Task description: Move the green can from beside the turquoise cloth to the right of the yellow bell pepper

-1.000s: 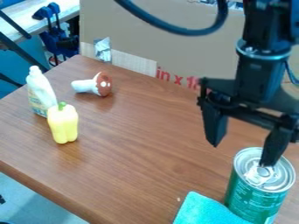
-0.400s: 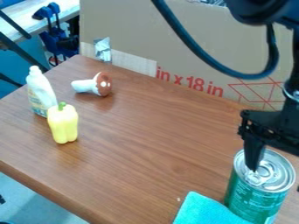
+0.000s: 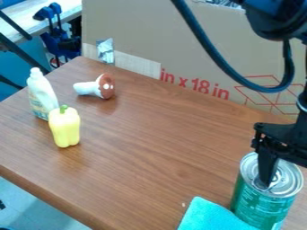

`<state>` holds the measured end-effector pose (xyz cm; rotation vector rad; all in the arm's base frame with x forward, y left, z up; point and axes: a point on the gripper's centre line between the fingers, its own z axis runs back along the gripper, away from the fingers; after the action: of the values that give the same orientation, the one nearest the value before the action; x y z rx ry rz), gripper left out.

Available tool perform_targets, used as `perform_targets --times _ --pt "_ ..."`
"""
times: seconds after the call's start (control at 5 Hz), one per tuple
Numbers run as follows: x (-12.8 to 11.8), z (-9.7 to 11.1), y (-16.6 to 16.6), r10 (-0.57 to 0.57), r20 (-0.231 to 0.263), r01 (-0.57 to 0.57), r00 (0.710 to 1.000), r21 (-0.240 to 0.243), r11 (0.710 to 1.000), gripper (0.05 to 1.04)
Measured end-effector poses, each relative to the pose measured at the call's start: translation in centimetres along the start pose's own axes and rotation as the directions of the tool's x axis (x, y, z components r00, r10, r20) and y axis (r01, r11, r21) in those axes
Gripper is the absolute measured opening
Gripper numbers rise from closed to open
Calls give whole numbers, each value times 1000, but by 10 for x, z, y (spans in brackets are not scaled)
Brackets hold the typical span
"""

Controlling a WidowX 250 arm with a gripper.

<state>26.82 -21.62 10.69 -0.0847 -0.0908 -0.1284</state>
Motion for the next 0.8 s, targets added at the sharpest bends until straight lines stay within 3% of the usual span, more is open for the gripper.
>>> perform_targets --times 0.4,0.6,0.8 --pt "12 -4 1 6 -28 -6 1000 22 1000 1001" --pt "14 -4 8 4 -31 -2 1000 47 999 1001" --pt "14 -3 24 28 -64 -22 998 91 996 1001"
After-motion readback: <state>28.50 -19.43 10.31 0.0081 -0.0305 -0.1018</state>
